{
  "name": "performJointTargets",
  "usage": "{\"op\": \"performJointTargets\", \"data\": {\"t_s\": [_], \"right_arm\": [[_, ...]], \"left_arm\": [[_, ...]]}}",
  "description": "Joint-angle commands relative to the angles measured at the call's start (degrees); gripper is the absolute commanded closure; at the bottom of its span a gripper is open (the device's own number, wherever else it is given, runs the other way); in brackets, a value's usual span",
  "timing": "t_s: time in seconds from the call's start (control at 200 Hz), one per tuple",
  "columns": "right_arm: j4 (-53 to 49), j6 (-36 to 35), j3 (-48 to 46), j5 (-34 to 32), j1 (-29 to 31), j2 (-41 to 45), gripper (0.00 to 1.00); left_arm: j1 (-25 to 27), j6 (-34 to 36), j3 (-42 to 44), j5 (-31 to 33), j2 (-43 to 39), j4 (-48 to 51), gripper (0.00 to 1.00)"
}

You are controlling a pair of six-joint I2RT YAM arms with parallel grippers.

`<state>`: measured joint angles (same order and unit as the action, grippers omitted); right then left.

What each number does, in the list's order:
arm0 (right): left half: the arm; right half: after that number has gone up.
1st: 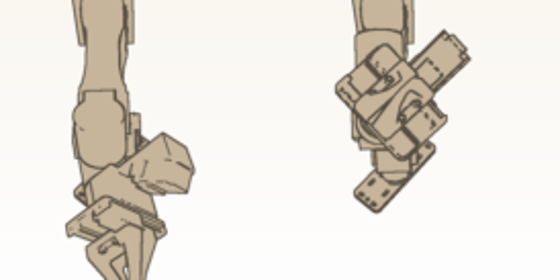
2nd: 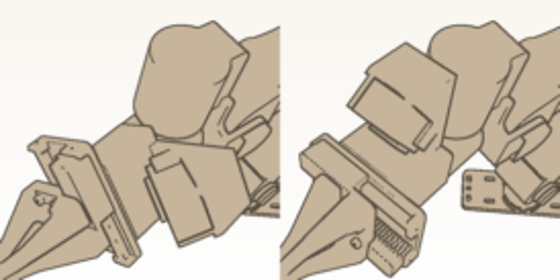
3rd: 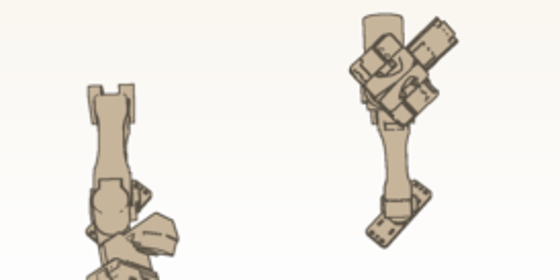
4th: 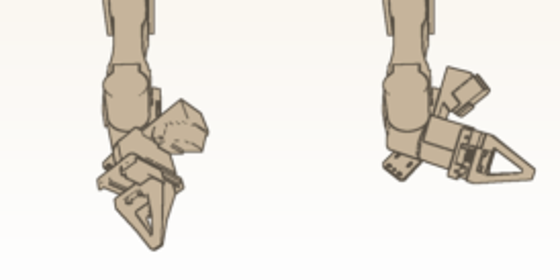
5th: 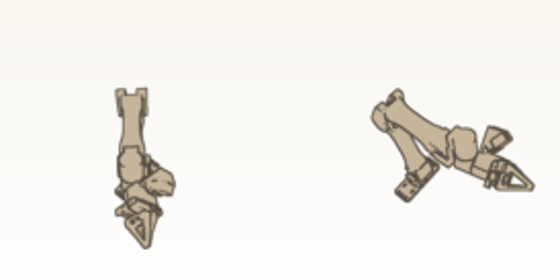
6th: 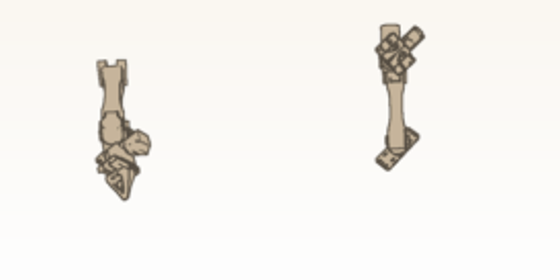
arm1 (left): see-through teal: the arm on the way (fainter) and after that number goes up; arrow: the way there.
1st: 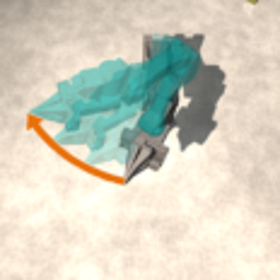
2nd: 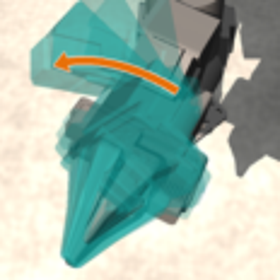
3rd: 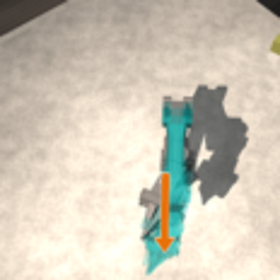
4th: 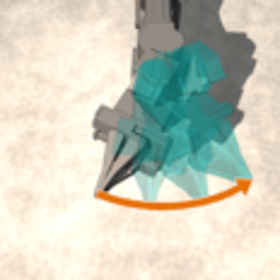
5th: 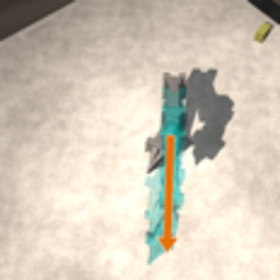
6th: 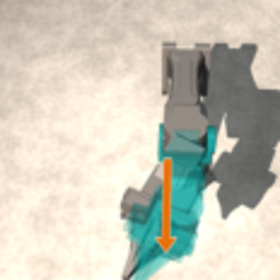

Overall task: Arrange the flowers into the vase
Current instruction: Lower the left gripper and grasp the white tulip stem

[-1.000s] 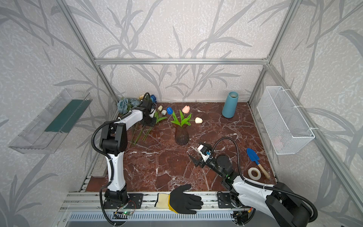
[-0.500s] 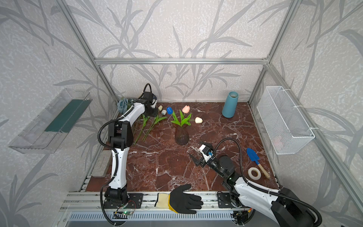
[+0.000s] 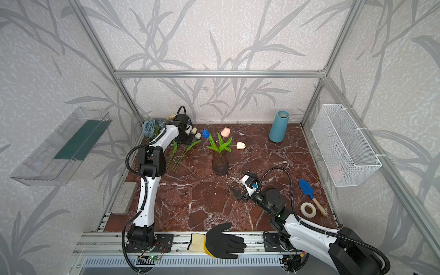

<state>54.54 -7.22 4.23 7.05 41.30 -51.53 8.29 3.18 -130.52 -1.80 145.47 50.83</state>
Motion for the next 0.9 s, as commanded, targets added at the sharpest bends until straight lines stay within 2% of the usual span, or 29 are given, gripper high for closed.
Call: {"op": "performJointTargets", "data": {"t_s": [0.0, 0.145, 0.215, 0.32, 0.43, 0.495, 0.725, 0.81, 0.895], "right_arm": [[0.14, 0.10, 0.34, 0.34, 0.27, 0.95, 0.09], [-0.43, 0.10, 0.34, 0.42, 0.27, 1.49, 0.09], [-0.41, 0.01, 0.37, 0.42, 0.27, 1.43, 0.09], [-0.54, -0.04, 0.35, 0.51, 0.27, 1.52, 0.09], [-0.58, -0.05, 0.37, 0.77, 0.27, 1.61, 0.09], [-0.81, -0.07, 0.39, 0.86, 0.27, 1.86, 0.09], [-1.55, -0.07, 0.39, 1.04, 0.27, 2.66, 0.09], [-1.59, -0.17, 0.44, 0.99, 0.27, 2.51, 0.09], [-1.29, -0.16, 0.51, 1.04, 0.27, 2.06, 0.09]], "left_arm": [[-0.12, 0.49, -1.67, -0.24, 1.64, 5.45, 0.62], [-0.12, -0.51, -1.58, -0.79, 1.07, 7.61, 0.66], [-0.12, -1.17, -0.43, -3.79, -0.06, 7.41, 0.66], [0.13, -2.54, 1.39, -8.22, -2.27, 6.91, 0.61], [0.45, -3.56, 4.31, -9.85, -5.09, 5.51, 0.53], [0.83, -3.88, 5.59, -9.12, -6.66, 5.55, 0.50], [1.66, -4.32, 14.02, -3.15, -14.73, 1.83, 0.50], [1.74, -3.38, 20.15, -2.87, -19.02, -3.27, 0.51], [1.55, -3.84, 24.69, 0.27, -20.74, -7.09, 0.53]]}}
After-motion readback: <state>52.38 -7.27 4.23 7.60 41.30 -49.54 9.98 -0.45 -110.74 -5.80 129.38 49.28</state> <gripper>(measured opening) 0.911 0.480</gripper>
